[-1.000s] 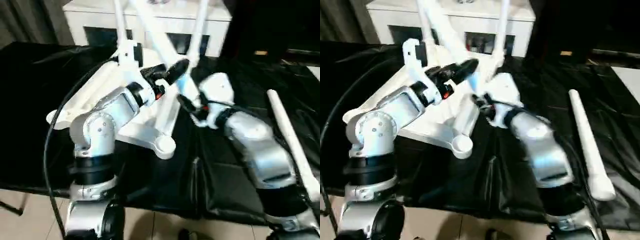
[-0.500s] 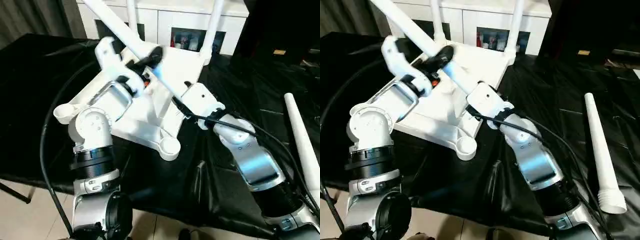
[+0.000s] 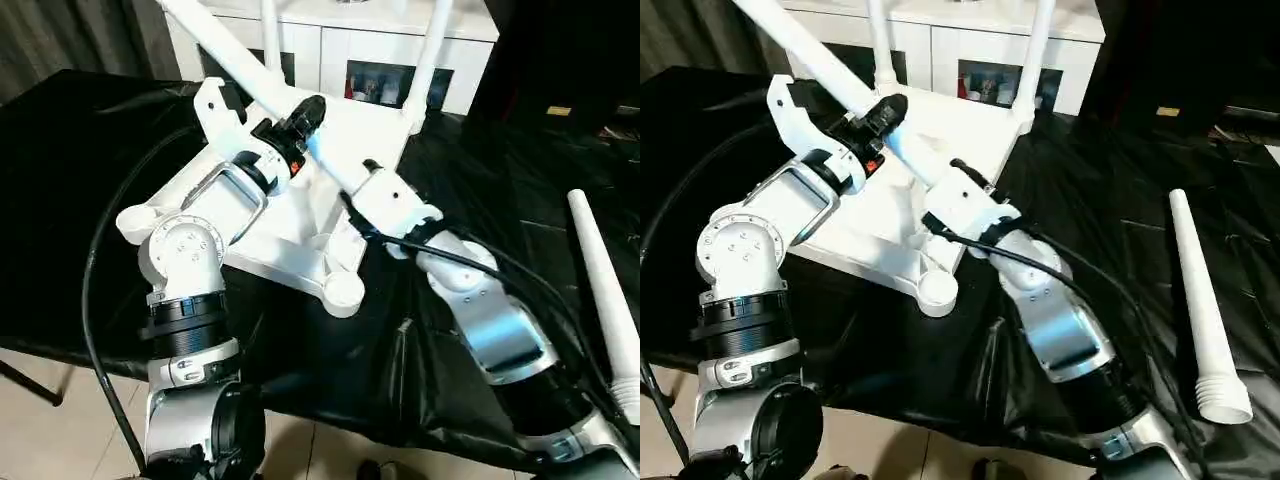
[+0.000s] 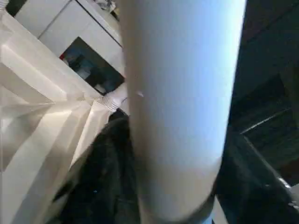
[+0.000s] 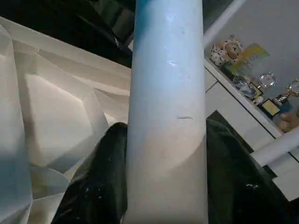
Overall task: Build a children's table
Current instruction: Pick table leg
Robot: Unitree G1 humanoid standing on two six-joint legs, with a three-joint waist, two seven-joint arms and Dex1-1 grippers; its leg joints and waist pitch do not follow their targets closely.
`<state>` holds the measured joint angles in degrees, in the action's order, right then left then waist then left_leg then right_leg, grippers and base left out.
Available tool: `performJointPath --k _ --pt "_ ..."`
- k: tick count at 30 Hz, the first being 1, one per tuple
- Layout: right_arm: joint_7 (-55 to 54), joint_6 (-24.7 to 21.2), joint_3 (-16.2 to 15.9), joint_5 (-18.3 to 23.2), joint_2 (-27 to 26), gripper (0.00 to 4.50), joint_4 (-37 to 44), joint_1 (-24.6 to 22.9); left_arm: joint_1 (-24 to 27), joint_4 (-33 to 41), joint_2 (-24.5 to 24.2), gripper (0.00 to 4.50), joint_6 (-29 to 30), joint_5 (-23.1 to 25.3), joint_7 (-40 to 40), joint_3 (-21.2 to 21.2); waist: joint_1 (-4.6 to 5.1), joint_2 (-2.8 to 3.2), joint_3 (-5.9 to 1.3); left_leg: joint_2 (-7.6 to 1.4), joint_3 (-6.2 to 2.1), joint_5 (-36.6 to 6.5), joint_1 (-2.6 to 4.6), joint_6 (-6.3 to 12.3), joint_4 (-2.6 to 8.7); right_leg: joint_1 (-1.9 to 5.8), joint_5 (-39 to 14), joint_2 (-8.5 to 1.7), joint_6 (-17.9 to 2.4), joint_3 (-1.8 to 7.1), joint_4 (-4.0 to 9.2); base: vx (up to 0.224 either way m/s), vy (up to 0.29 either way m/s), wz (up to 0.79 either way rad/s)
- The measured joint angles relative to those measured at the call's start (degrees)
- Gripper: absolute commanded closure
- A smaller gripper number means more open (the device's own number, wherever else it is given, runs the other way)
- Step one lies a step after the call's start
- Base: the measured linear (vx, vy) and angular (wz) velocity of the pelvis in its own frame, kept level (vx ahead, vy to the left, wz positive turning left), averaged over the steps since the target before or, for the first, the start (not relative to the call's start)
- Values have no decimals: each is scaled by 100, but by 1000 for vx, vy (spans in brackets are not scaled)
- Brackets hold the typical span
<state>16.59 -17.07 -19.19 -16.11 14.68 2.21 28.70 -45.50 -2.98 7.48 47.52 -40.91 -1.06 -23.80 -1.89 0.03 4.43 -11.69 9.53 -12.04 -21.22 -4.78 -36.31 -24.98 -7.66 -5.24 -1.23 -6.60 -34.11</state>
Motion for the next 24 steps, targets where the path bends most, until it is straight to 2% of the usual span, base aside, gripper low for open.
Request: performJointPath --k 1,3,6,7,9,11,14,16,17,18,19,22,24 --pt "-1 19 4 1 -4 262 -22 6 0 0 0 194 -5 -2 -14 -1 0 0 0 0 0 1 -1 1 0 -1 1 0 -1 0 0 0 0 0" --pt "30 73 10 72 -56 192 -27 6 0 1 -2 215 -25 -25 -43 -8 3 0 0 -2 0 9 -3 15 0 -1 2 1 -2 0 -1 0 0 0" --pt "137 134 112 371 -210 191 -23 7 0 -14 -25 226 -23 -62 -36 -1 3 0 0 -5 0 8 -10 15 1 -3 10 4 -16 -1 -1 0 0 0" --pt "172 152 149 483 -248 166 -7 8 0 -23 -57 251 -5 -62 -27 0 1 0 0 -6 0 9 -10 16 1 -3 10 4 -17 -1 -1 0 0 0" --pt "266 168 223 639 -262 147 -5 8 0 -33 -133 257 50 -96 49 12 -1 0 0 -6 0 9 -9 16 0 -3 12 4 -19 -1 -1 0 0 0" --pt "420 133 417 921 -310 135 1 8 -3 -49 -285 264 141 -125 195 55 -4 1 0 -7 1 9 -3 16 -1 -2 14 4 -23 1 -4 0 0 0" --pt "818 -122 761 1564 -356 103 115 8 -37 -57 -550 268 351 -249 511 181 -9 1 0 -7 2 10 -1 16 -2 -1 16 4 -26 4 -7 0 0 0" --pt "1093 -439 1038 2075 -399 97 235 35 -43 -60 -702 268 485 -290 678 252 -10 1 0 -7 3 10 4 16 -3 4 19 4 -31 6 -9 0 0 0" --pt "1320 -751 1224 2474 -391 82 285 78 -44 -69 -856 268 603 -325 843 346 -10 1 0 -7 4 10 5 16 -2 4 21 5 -34 8 -10 0 0 0" --pt "1654 -1221 1490 3050 -282 70 361 138 -50 -68 -1117 268 791 -389 1132 504 -19 1 0 -7 4 10 6 16 -3 5 21 5 -35 9 -13 0 0 0" --pt "1890 -1512 1671 3392 -146 58 390 203 -64 -67 -1289 268 930 -448 1352 612 -28 1 0 -6 4 10 9 16 -3 5 21 4 -35 14 -15 0 0 0" --pt "2402 -2133 2136 4032 310 57 413 359 -117 -49 -1650 268 1162 -494 1923 881 -68 1 -1 -6 12 11 16 15 -5 9 21 4 -35 26 -24 0 0 0" --pt "2742 -2590 2196 4248 605 55 349 414 -134 -44 -1886 268 1234 -499 2276 1084 -99 1 0 -6 16 13 14 12 -5 8 20 5 -34 33 -32 0 0 0"
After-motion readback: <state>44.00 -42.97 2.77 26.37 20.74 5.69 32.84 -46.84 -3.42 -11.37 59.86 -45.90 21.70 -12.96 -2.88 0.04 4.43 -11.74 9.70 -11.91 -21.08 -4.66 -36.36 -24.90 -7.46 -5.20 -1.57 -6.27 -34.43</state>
